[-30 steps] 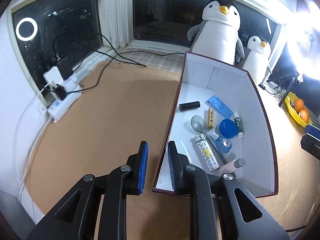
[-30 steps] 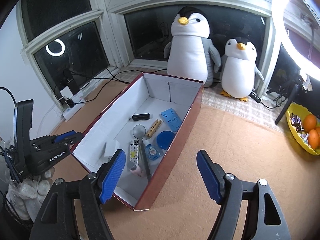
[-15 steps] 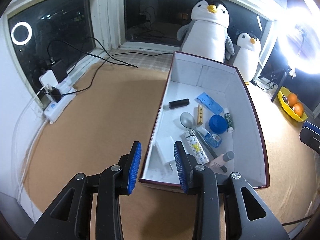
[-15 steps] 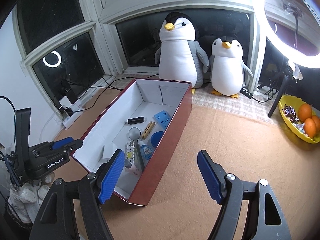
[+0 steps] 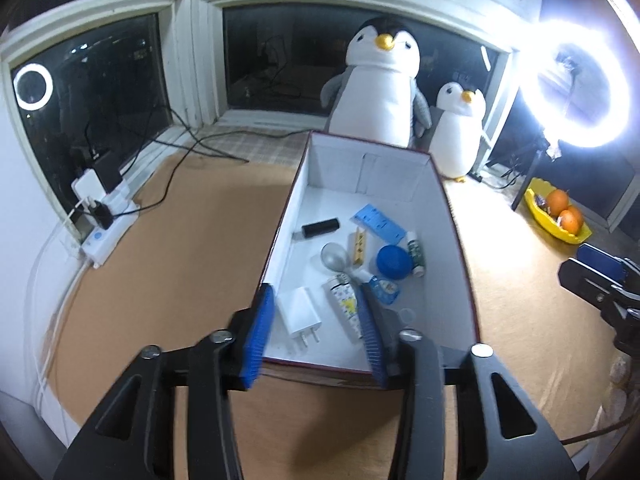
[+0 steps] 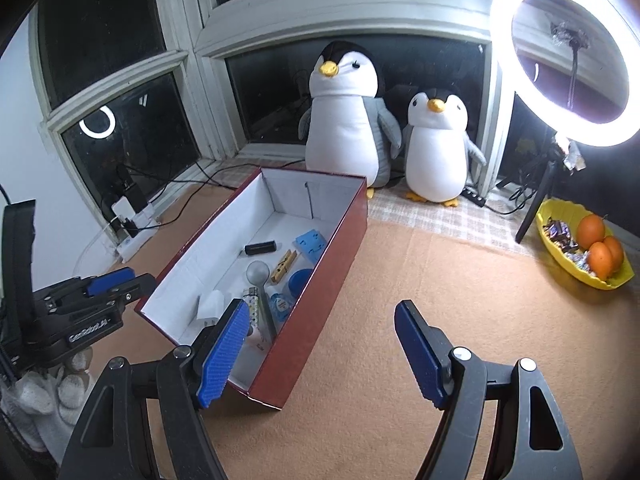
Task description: Organize rigid objects
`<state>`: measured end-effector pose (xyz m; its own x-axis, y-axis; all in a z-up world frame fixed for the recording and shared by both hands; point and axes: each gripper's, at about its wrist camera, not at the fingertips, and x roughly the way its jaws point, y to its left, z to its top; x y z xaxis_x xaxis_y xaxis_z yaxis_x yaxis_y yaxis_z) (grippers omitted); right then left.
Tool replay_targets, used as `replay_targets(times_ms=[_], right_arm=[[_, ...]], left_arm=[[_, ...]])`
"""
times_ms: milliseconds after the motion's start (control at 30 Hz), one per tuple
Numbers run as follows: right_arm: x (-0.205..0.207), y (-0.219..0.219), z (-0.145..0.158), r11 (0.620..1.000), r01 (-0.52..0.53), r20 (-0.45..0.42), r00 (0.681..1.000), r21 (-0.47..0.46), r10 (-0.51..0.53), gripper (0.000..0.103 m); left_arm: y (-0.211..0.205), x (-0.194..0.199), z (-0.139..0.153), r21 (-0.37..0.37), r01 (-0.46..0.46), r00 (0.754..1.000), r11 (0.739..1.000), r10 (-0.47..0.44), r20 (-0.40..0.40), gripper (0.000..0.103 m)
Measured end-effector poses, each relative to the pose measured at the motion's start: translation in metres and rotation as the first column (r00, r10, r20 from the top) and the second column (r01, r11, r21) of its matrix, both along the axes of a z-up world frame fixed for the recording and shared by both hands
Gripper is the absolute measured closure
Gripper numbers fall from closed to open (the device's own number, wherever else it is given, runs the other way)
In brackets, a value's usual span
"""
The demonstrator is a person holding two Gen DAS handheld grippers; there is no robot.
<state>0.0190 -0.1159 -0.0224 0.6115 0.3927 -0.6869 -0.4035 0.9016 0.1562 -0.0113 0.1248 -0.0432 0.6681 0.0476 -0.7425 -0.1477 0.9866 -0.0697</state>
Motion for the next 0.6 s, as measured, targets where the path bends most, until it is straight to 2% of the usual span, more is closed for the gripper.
replay_targets(times_ms=[133,267,600], right_arm=[[-0.003,-0.005,0.006,1.000,0.022,0.015,1.000,0.010,-0.022,0.032],[-0.007,-0.006,0.010,0.999,0.045,0.043,0.998,-0.011,-0.044,0.032],[-0.018,-0.005,0.015,0.997,0.068,0.080,0.995,-0.036,-0.065,0.025]], left_arm=[[-0.007,-0.006,0.013,0.006,0.013,0.999,1.000,-0.014,0.030,0.052],[-0.013,-0.011,0.021,0.023,0.015,0.998,1.000,-0.016,0.053,0.044],[-0.014,-0.015,0.022,0.021,0.010,0.999,1.000,-0.011,0.045,0.043]])
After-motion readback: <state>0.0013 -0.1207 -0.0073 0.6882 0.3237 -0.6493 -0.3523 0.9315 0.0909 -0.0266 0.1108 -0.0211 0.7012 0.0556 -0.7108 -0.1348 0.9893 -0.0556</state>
